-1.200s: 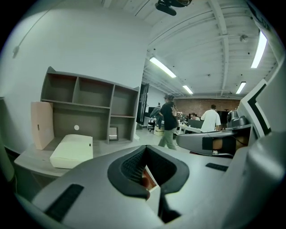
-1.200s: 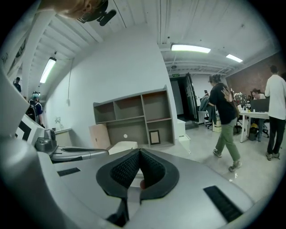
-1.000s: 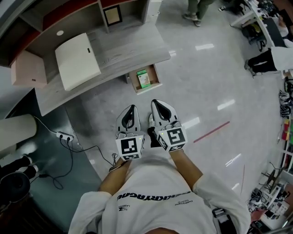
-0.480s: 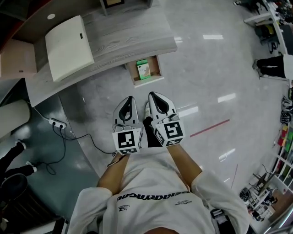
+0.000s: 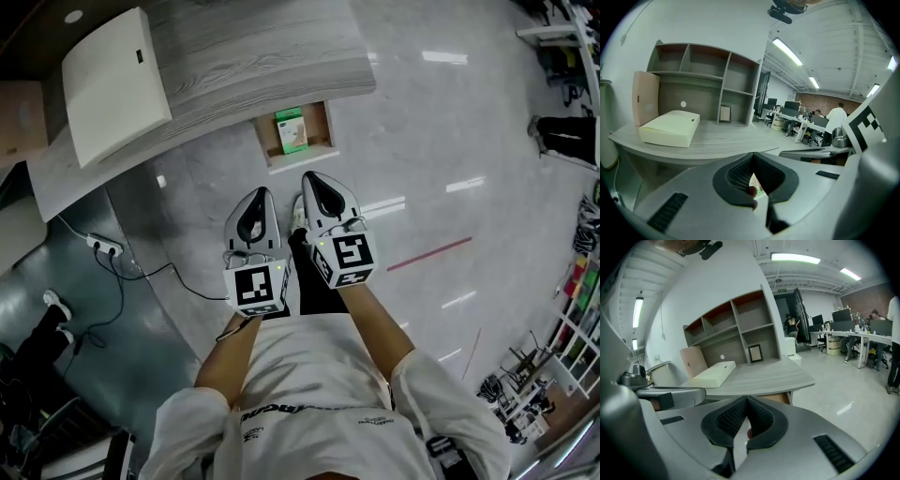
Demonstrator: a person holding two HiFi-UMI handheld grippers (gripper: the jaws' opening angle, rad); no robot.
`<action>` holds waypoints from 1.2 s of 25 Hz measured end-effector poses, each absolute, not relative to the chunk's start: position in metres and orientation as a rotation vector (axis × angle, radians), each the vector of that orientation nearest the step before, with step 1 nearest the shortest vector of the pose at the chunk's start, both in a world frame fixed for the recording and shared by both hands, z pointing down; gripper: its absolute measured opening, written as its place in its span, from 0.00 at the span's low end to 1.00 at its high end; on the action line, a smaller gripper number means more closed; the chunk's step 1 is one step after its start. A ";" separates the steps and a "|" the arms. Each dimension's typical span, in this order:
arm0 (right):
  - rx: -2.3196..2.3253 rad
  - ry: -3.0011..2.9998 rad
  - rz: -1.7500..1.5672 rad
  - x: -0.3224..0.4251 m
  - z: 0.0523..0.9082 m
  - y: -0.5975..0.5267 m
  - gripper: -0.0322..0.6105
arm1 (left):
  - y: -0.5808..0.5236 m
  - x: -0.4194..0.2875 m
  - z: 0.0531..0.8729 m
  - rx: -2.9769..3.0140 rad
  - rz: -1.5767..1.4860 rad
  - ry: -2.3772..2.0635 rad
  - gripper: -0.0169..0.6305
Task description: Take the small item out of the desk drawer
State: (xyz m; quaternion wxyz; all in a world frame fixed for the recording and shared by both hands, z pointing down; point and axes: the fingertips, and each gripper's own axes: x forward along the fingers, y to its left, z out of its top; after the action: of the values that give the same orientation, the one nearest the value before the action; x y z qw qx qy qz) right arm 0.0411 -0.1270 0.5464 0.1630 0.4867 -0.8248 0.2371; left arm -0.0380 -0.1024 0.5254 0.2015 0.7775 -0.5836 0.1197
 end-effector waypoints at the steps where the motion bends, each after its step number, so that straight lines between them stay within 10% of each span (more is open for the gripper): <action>1: 1.380 -2.344 0.682 0.041 0.554 -0.129 0.10 | -0.104 -0.038 0.530 2.165 0.333 -1.633 0.05; 16: 1.343 -2.223 0.761 0.044 0.652 -0.160 0.10 | -0.108 -0.039 0.595 2.093 0.339 -1.643 0.05; 30: 1.246 -2.084 0.945 0.040 0.727 -0.190 0.36 | -0.106 -0.049 0.637 2.004 0.352 -1.671 0.05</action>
State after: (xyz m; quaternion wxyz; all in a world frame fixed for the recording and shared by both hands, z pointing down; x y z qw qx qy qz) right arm 0.0395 -0.1895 0.7267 0.2650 0.4612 -0.7713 0.3496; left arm -0.0492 -0.1057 0.6367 0.2515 0.7368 -0.6141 0.1295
